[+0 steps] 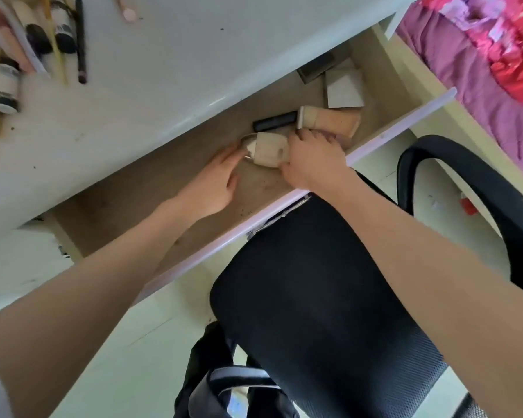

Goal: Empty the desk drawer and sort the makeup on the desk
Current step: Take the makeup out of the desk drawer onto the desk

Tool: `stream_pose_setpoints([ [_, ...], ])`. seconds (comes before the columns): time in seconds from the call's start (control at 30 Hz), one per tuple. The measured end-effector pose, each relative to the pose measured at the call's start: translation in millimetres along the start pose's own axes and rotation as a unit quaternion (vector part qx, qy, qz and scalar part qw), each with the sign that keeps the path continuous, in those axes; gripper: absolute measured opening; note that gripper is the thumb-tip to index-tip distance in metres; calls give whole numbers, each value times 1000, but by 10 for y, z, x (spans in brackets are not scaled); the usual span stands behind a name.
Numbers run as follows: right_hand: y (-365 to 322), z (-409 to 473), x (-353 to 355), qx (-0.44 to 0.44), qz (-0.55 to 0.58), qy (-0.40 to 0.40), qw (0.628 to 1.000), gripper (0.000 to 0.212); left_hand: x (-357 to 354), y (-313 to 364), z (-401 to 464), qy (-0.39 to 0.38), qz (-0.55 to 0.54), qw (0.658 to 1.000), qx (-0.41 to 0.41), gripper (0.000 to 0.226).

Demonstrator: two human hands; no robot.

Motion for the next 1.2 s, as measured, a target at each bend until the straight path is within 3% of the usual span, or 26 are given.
stream_pose_setpoints([
  [0.2,377,439,-45,-31,2,-25,999,84,-215,123,445,7,93,995,-32,79],
  [0.4,388,581,-46,-47,-1,-21,999,95,-194,201,667,33,125,990,-63,67],
  [0.47,377,622,-38,-49,11,-23,998,90,-168,226,663,41,119,990,-70,67],
  [0.63,294,692,-84,-74,23,-33,996,52,-212,307,655,31,107,992,-55,84],
  [0.8,347,723,-94,-110,28,-36,993,56,-228,287,760,39,127,991,-26,95],
  [1.2,139,613,-106,-9,-63,-87,994,41,-132,125,496,91,114,988,46,55],
])
Point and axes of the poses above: each hand's wrist, its own z-axis towards the middle knuckle, its own x-axis out of the back of the hand, y = z × x, the point moved 5 cm from there along z, towards the middle knuckle
